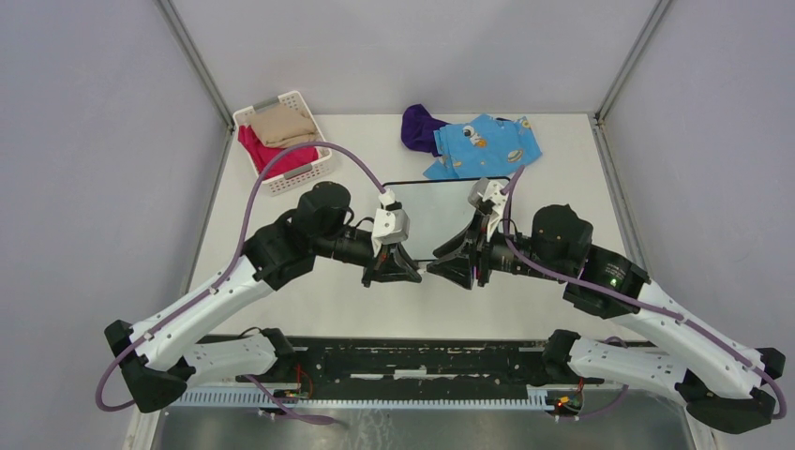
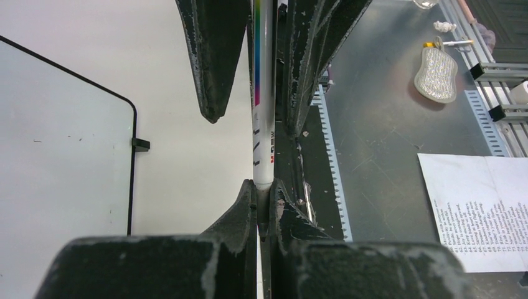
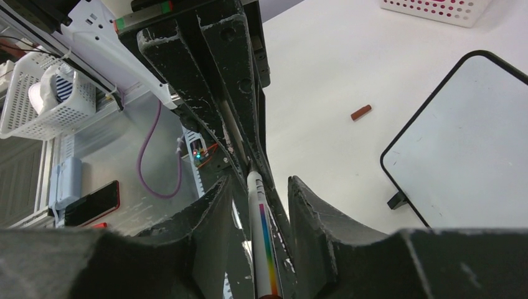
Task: Write a sentence on the whiteboard
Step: Adjust the whiteboard marker.
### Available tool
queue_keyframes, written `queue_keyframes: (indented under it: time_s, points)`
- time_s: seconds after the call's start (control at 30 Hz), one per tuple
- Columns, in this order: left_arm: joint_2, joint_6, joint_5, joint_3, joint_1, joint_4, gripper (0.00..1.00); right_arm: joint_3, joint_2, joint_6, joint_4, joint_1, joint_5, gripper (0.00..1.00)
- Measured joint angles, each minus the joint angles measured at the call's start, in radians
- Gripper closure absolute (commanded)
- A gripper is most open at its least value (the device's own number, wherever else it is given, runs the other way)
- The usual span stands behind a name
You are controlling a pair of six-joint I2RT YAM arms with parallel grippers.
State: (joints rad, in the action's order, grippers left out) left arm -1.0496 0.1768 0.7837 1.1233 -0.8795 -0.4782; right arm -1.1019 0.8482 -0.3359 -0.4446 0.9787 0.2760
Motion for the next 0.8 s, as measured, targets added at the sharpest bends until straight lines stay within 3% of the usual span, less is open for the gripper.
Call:
queue_keyframes:
  time_s: [0.17,0.37,0.6,0.67,0.8]
  points:
    - [0.0,0.003,-0.004,0.01,0.0,-0.001,0.98,0.003,0.0,0.002,0.001,-0.002,0.024,0.71]
    - [0.0,0.004,-0.008,0.015,-0.001,0.0,0.98,0.007,0.0,0.001,0.0,-0.007,0.04,0.78]
    - [0.0,0.006,-0.008,0.015,-0.003,-0.002,0.98,0.008,0.003,0.001,0.001,-0.013,0.06,0.97]
    - [0.0,0.008,-0.01,0.015,-0.003,-0.005,0.98,0.011,0.003,0.001,0.003,-0.015,0.064,0.97]
    - [0.0,0.013,-0.017,0.015,-0.004,-0.007,0.98,0.016,0.003,0.001,0.009,-0.02,0.07,0.77]
